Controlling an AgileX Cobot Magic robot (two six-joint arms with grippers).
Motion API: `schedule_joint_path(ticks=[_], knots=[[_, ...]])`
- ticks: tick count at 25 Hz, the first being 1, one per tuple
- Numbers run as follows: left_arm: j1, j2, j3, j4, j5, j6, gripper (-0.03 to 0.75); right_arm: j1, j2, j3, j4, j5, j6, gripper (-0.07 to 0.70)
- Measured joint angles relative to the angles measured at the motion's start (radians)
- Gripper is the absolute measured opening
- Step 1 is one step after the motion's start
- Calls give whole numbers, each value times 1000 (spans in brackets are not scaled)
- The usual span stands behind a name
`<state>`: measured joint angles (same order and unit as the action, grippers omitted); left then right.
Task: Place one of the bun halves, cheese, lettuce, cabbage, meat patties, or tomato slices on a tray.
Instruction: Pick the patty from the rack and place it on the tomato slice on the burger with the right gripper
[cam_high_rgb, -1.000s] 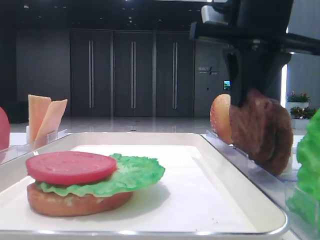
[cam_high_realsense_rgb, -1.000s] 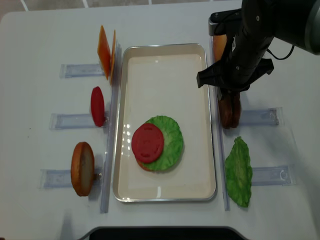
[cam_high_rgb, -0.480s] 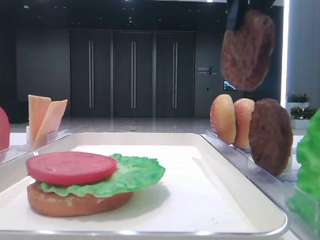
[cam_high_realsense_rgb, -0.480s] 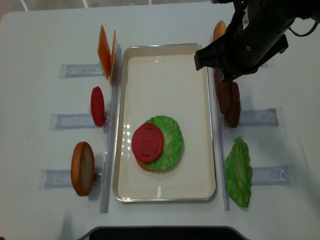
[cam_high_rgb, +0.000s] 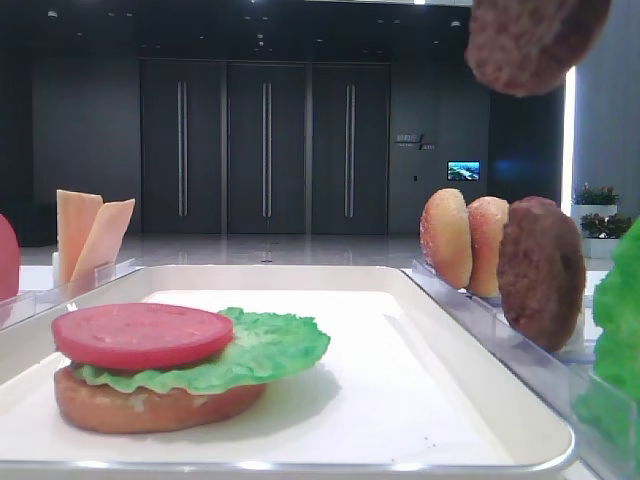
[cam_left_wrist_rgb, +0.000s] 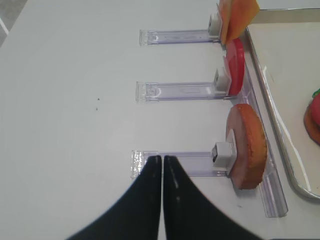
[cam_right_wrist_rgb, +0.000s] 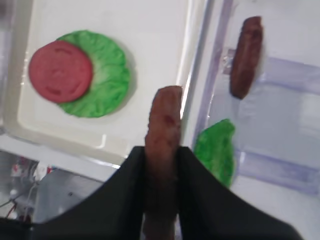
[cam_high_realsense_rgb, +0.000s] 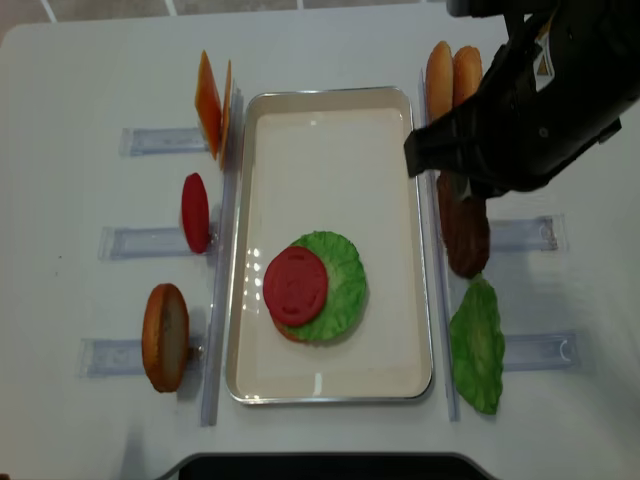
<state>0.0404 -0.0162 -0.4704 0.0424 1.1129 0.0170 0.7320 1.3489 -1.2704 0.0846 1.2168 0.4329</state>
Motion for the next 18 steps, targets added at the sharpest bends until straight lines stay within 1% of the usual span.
schedule_joint_path(ticks=[2,3,5,8,9,11,12,13,15,17,18], knots=[[0,0,0,0,0,0,-1,34,-31,37,72,-36,-14,132],[0,0,0,0,0,0,-1,44,-43,54,120,-71,-41,132],[0,0,0,0,0,0,-1,52,-59,102,223,-161,-111,132],[0,0,0,0,0,0,-1,49,-64,180,389,-290,-266,132],[0,0,0,0,0,0,-1,39,-64,210,455,-323,-323,132],[0,0,0,0,0,0,-1,2,-64,264,603,-378,-485,132],[0,0,0,0,0,0,-1,-29,-64,292,699,-390,-564,132],[0,0,0,0,0,0,-1,-68,-64,317,803,-392,-667,132],[0,0,0,0,0,0,-1,-149,-63,377,1009,-389,-866,132],[0,0,0,0,0,0,-1,-236,-63,432,1223,-373,-1067,132],[0,0,0,0,0,0,-1,-267,-62,461,1298,-356,-1150,132]])
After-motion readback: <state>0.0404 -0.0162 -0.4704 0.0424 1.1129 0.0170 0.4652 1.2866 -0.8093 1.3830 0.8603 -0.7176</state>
